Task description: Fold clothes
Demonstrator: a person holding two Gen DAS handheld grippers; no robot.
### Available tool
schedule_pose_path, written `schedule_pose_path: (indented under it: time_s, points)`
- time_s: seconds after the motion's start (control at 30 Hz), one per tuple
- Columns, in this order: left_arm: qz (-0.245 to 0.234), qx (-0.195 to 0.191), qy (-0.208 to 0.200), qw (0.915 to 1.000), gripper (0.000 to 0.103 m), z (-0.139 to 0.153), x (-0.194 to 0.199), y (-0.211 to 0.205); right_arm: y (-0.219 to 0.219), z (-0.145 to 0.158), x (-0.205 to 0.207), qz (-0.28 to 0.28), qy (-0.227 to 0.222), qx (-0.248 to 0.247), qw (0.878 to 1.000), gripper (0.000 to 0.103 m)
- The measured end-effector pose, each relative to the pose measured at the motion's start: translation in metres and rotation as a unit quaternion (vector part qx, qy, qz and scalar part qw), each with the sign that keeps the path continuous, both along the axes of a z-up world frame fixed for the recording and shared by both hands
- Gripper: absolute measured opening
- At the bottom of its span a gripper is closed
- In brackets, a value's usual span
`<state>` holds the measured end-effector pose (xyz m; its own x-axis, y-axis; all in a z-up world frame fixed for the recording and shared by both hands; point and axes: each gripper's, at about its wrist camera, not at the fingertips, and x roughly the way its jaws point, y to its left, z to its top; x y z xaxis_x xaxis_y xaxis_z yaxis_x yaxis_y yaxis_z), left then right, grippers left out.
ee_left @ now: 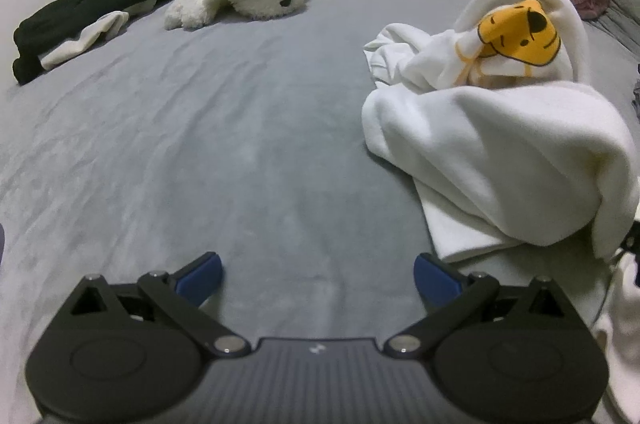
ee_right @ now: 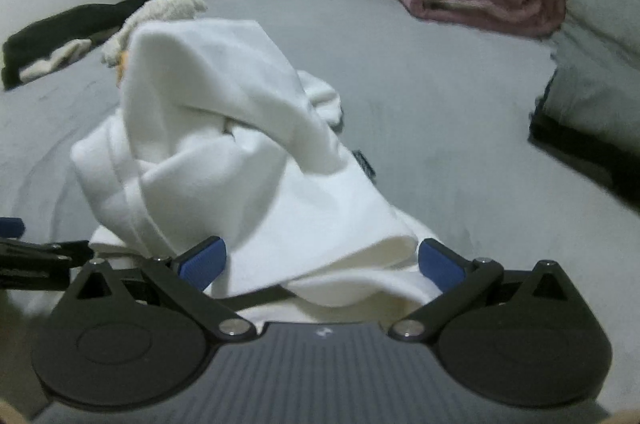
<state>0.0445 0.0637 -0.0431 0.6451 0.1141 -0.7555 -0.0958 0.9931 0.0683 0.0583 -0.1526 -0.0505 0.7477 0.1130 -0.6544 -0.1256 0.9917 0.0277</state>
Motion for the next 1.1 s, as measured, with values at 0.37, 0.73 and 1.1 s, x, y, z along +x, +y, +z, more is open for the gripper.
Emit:
schedule_pose_path:
  time_s: [0.37,0.73,1.1]
  points:
    - [-0.012,-0.008,0.012,0.9998,0.103,0.007,-0.007,0.001,0.011,-0.005,-0.007,-0.001,-0.017,-0.029,0.999,0.103]
    - [-0.050,-0.035,0.016,0.9980,0.103,0.029,-0.017,0.004,0.021,0.017,-0.041,0.078,-0.062,-0.021,0.995,0.103]
    - [-0.046,-0.074,0.016,0.9960,0.103,0.039,-0.017,0.013,0.029,0.027,-0.048,0.104,-0.094,0.024,0.990,0.103]
